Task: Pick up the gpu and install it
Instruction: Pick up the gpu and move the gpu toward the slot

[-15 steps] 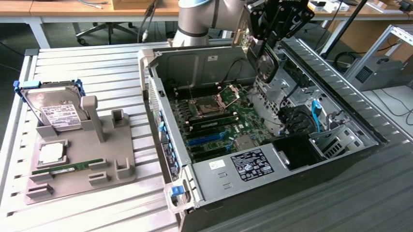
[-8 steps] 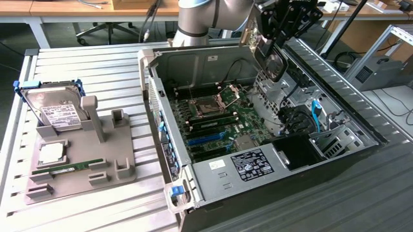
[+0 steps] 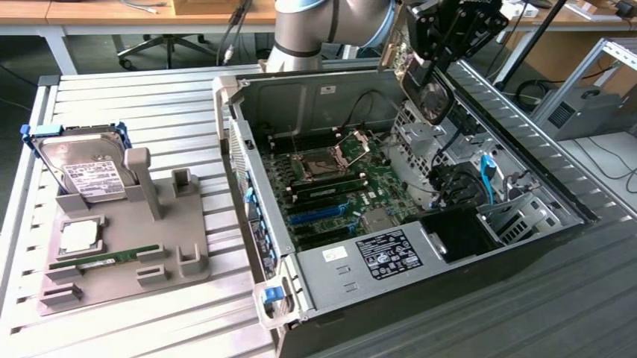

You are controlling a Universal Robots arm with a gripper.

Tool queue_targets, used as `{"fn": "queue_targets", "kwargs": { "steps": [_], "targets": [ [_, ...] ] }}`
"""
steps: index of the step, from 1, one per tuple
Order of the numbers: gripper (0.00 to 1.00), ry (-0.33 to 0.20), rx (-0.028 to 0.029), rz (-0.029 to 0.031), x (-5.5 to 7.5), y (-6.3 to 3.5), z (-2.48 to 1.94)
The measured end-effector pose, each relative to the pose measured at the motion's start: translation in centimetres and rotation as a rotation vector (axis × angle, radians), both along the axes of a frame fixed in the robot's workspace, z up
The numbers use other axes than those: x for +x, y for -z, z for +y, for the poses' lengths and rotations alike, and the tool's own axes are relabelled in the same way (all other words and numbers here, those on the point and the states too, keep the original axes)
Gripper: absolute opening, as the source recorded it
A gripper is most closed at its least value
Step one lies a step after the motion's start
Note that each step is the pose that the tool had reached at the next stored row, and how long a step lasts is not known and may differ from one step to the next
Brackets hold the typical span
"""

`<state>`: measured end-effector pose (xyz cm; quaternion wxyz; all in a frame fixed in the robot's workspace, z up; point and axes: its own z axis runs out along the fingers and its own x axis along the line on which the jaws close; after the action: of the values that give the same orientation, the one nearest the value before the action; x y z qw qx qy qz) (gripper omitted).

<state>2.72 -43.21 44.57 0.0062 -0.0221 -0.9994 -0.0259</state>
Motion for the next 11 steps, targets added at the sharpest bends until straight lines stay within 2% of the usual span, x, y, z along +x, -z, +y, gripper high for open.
{"fn": "queue_targets", "kwargs": {
  "steps": [9,11],
  "targets": [
    [0.27,-0.016,0.0001,-0.0001,0.17,0.0,0.01],
    [0.27,-0.021,0.0,0.0,0.58,0.0,0.03]
  ]
}}
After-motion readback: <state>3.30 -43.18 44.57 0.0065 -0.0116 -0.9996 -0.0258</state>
